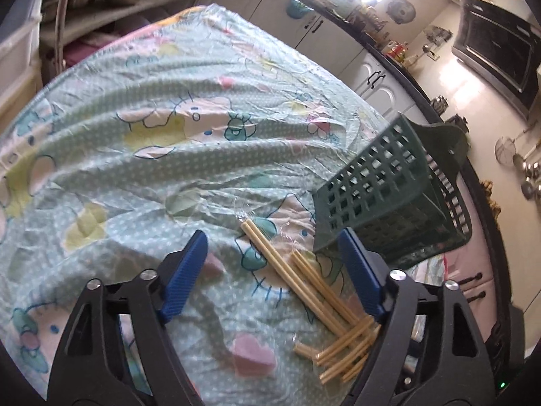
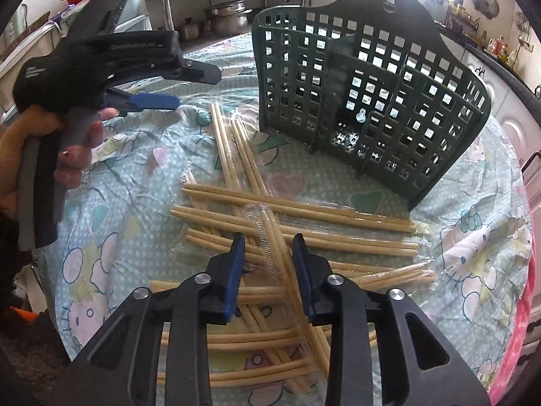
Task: Organize utensils
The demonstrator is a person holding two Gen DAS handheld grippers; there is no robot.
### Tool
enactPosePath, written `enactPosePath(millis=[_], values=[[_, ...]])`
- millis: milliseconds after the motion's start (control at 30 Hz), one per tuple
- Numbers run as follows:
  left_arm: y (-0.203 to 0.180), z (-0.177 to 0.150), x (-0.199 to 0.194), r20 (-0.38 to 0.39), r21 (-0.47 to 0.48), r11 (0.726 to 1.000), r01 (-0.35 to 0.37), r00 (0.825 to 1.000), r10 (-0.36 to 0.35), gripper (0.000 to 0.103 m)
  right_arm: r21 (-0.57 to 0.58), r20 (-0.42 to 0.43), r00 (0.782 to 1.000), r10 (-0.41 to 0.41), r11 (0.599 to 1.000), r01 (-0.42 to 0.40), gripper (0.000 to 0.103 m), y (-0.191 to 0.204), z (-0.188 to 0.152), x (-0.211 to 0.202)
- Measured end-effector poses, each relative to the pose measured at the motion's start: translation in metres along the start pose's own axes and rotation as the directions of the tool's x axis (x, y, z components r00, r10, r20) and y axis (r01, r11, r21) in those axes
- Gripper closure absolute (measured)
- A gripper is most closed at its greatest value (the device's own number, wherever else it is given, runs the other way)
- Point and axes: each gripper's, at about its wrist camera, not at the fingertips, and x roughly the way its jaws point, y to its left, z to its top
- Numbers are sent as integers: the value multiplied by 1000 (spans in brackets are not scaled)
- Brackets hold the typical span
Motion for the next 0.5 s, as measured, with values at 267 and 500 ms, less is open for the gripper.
enactPosePath(millis=[267, 500], values=[[15, 14, 22, -40, -97, 995, 6, 999, -10, 53, -23, -39, 998, 39, 999, -40, 85, -6, 7, 3], [19, 22, 29, -50, -85, 995, -43, 998, 39, 76, -86, -72, 995, 65, 994, -71, 90, 0, 13, 9]])
